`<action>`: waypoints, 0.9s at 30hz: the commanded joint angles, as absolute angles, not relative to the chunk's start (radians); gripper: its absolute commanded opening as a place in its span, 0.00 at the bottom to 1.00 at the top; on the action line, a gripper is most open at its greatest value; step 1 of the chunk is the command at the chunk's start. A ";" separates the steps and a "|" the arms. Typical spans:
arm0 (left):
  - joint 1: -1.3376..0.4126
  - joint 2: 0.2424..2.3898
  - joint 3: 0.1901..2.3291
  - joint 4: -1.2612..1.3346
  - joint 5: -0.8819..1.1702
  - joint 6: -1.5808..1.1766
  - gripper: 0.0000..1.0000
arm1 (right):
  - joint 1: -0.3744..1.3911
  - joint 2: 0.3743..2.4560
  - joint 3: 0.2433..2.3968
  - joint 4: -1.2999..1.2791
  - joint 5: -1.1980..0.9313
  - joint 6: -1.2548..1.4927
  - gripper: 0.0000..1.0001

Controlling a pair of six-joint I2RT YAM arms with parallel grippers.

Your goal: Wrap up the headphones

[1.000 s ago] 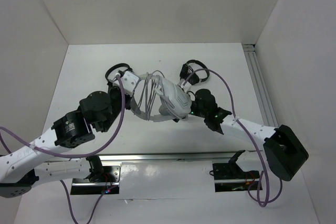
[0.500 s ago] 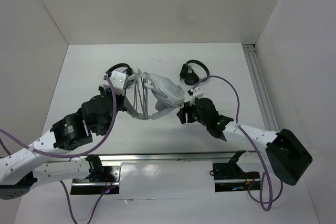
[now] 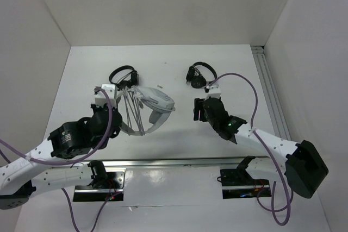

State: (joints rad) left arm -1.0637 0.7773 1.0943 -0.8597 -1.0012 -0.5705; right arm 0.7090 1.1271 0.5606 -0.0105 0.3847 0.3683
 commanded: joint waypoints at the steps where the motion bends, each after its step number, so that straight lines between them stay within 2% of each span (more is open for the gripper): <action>1: -1.055 0.764 1.106 -0.933 -1.031 -0.839 0.00 | 0.725 1.081 0.641 -0.090 0.460 0.399 0.71; 7: -1.025 0.782 1.077 -1.002 -0.992 -0.936 0.00 | 0.747 0.977 0.663 -0.123 0.442 0.364 0.71; 15: -1.002 0.850 1.075 -1.137 -0.916 -1.051 0.00 | 0.756 0.940 0.696 -0.170 0.399 0.336 0.71; 21: -1.002 0.862 1.085 -1.137 -0.830 -1.042 0.00 | 0.776 0.931 0.696 -0.179 0.399 0.336 0.71; 27: -0.991 0.853 1.002 -1.074 -0.770 -1.025 0.00 | 0.810 0.931 0.706 -0.179 0.381 0.325 0.71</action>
State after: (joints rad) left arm -1.0019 0.8749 1.0328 -1.1759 -0.7967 -0.9833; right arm 0.7887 0.9527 0.6537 -0.1768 0.3920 0.3450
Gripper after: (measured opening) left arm 0.125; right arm 0.707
